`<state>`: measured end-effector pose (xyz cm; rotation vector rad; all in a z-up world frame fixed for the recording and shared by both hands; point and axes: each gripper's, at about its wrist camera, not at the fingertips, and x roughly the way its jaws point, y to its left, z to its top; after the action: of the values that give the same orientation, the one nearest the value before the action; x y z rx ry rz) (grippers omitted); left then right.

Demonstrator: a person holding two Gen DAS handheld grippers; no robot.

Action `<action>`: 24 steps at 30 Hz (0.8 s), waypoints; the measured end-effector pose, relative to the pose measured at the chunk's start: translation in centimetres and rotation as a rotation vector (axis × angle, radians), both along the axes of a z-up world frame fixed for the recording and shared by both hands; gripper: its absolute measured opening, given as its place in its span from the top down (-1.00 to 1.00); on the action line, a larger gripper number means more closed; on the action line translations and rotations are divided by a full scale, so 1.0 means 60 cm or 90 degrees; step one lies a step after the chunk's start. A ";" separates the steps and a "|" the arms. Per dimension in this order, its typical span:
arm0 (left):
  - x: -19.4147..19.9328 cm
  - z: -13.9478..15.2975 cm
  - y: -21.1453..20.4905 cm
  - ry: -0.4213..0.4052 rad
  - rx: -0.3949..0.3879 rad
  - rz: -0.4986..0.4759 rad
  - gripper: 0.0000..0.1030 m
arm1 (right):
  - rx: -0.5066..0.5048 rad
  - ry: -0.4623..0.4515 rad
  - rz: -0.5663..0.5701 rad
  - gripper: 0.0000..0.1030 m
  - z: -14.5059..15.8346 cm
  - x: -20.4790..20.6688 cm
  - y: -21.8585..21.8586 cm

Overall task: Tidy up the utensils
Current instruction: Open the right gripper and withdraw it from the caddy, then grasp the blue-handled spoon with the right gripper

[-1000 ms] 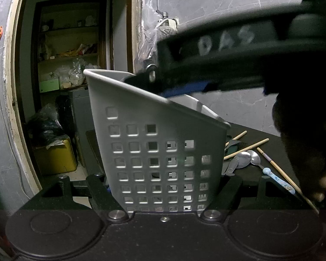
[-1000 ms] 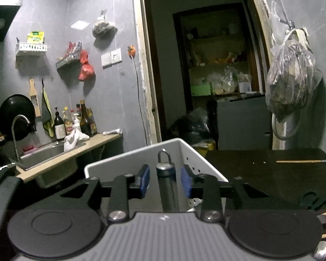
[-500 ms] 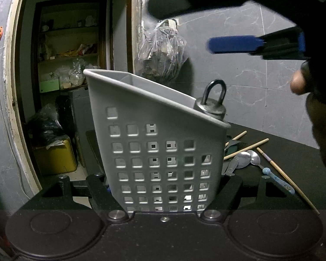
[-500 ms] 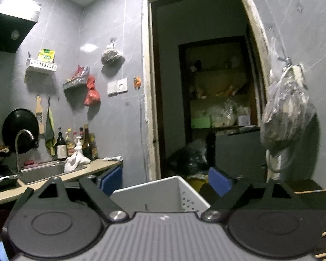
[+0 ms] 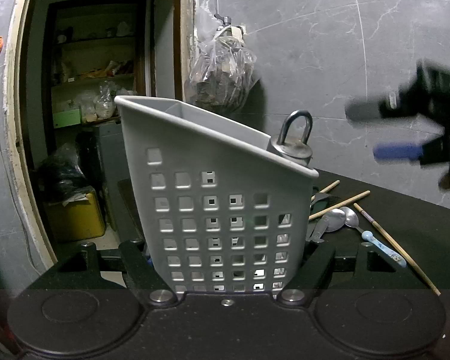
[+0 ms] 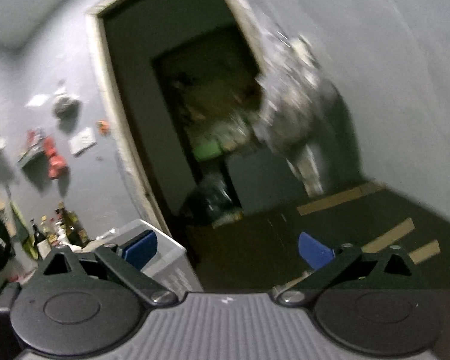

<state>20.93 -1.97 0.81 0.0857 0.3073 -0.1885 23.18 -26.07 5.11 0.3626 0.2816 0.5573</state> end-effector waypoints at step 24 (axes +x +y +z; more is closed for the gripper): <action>0.000 0.000 -0.001 0.000 0.000 0.000 -0.49 | -0.090 0.192 -0.057 -0.73 -0.135 0.004 -0.024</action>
<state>20.94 -2.02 0.82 0.0851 0.3069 -0.1878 23.40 -27.48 -2.99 0.3199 0.5901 0.3910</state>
